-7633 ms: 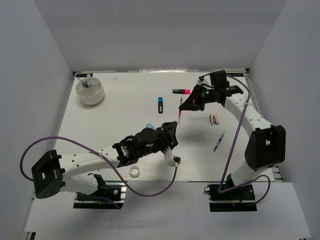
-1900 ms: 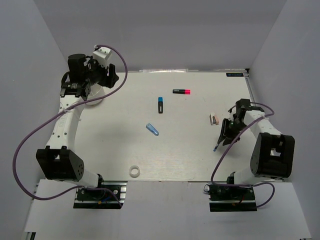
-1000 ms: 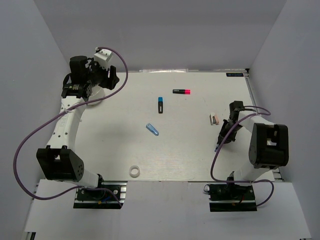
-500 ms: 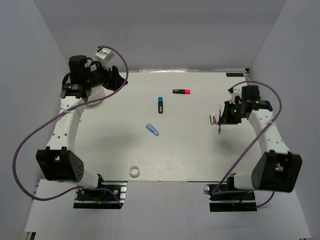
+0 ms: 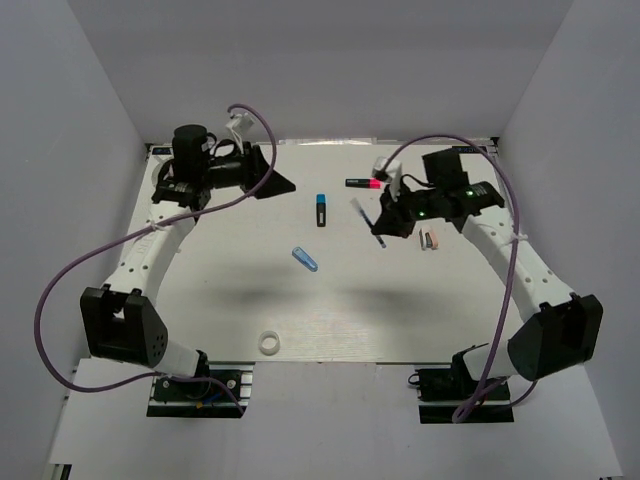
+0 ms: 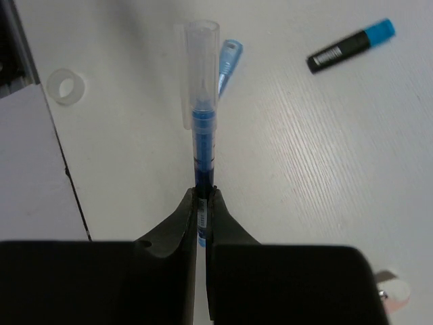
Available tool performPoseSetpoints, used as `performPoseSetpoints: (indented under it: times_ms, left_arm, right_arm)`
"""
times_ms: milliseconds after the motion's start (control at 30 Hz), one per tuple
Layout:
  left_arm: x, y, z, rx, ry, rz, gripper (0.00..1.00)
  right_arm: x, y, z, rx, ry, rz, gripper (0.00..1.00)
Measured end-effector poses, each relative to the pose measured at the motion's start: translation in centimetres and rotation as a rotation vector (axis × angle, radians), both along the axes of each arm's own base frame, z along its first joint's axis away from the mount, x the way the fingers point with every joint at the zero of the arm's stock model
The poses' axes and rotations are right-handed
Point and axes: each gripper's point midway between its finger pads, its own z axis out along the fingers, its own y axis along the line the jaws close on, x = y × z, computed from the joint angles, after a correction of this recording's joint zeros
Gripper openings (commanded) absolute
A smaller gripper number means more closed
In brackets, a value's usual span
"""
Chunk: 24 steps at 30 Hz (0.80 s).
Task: Sort the stationery into containers
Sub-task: Pick up the pen from the center of the board.
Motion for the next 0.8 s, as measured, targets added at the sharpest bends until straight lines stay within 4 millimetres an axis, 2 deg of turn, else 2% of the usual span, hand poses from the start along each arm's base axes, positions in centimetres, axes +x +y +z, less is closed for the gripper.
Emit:
performPoseSetpoints:
  times_ms: [100, 167, 233, 467, 800]
  left_arm:
    - [-1.7, -1.6, -1.6, 0.007, 0.04, -0.071, 0.66]
    - [-2.8, -2.6, -2.4, 0.018, 0.047, -0.124, 0.66]
    - [-3.6, -3.2, -2.8, 0.025, 0.042, -0.161, 0.64]
    - [-4.6, -4.3, -3.0, 0.038, 0.009, -0.211, 0.6]
    - [-5.3, -5.0, -3.4, 0.057, -0.022, -0.249, 0.58]
  right_arm:
    - [-0.6, 3.4, 1.5, 0.002, -0.043, 0.11, 0.0]
    - [-0.4, 5.0, 2.6, 0.01, -0.076, 0.157, 0.0]
    - [-0.7, 6.2, 2.8, 0.007, -0.097, 0.189, 0.0]
    - [-2.4, 7.8, 2.2, -0.036, -0.114, 0.237, 0.0]
    - [-2.9, 8.3, 1.8, -0.068, -0.134, 0.248, 0.0]
